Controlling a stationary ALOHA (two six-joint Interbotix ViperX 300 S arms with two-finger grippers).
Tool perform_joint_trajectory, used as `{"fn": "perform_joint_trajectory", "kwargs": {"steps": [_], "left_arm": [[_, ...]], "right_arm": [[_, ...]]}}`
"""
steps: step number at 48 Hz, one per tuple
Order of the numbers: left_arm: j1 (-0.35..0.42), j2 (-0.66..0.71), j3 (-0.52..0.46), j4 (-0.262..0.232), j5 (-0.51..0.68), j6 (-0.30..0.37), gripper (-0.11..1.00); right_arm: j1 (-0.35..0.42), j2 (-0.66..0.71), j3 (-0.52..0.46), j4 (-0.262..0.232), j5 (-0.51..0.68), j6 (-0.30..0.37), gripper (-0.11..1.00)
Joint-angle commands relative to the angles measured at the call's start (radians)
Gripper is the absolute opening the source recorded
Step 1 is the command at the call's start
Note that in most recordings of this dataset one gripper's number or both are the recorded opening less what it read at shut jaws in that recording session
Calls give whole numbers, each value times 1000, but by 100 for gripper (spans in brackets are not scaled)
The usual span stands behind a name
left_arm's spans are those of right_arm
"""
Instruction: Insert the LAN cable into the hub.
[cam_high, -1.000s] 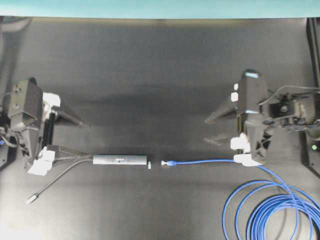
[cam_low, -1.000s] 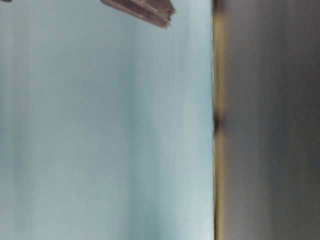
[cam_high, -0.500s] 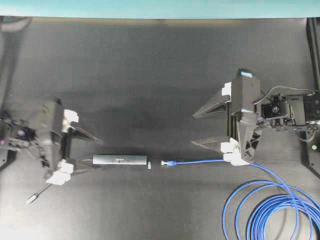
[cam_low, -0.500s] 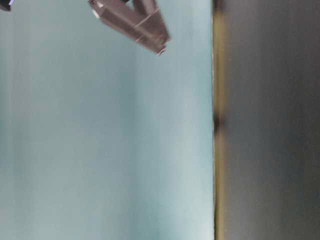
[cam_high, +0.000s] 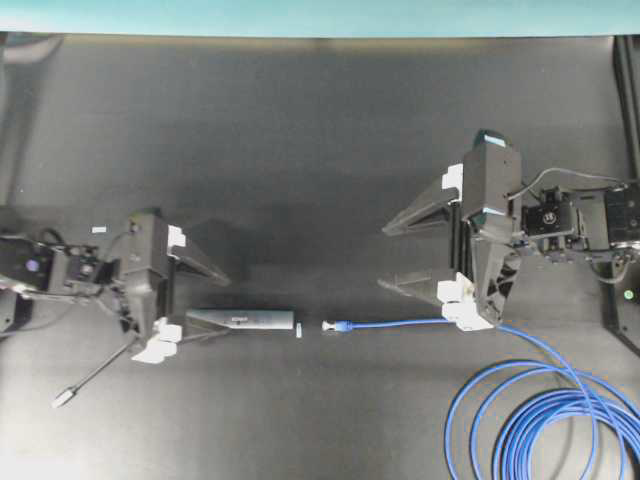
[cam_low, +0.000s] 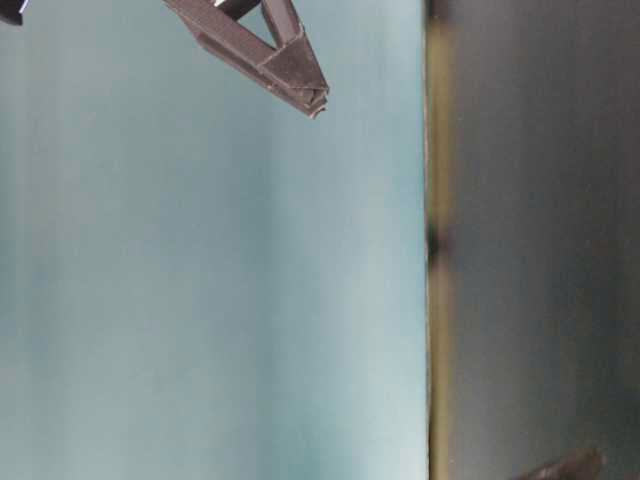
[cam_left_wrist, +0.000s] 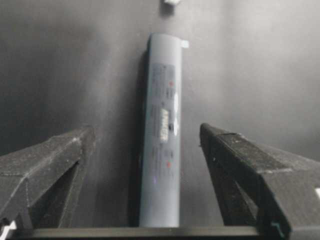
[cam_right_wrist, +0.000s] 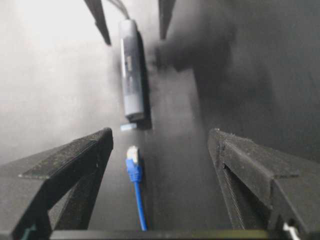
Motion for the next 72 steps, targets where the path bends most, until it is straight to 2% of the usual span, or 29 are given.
{"fn": "perform_joint_trajectory", "kwargs": {"steps": [1,12,28,33,37,44,50,56,72], "left_arm": [[-15,32,-29,3,-34,2,81],[-43,127,-92,3,-49,2,81],[-38,207,-110,3,-101,3,81],[-38,227,-117,3,-100,3,77],[-38,236,-115,3,-100,8,67],[-40,233,-106,3,-103,52,29],[-37,210,-110,3,-91,71,28],[-32,141,-115,3,-21,71,28],[-31,-167,-138,3,385,84,28]], "right_arm": [[3,-3,-11,3,-5,8,75],[3,-3,-11,3,3,31,75],[14,-3,-3,3,3,51,75],[18,-3,-3,3,5,55,75],[21,-3,-3,3,3,55,75],[28,-3,3,3,3,55,75],[31,-2,8,3,3,55,75],[43,15,23,3,-3,55,75],[130,181,37,3,-100,46,75]]}}
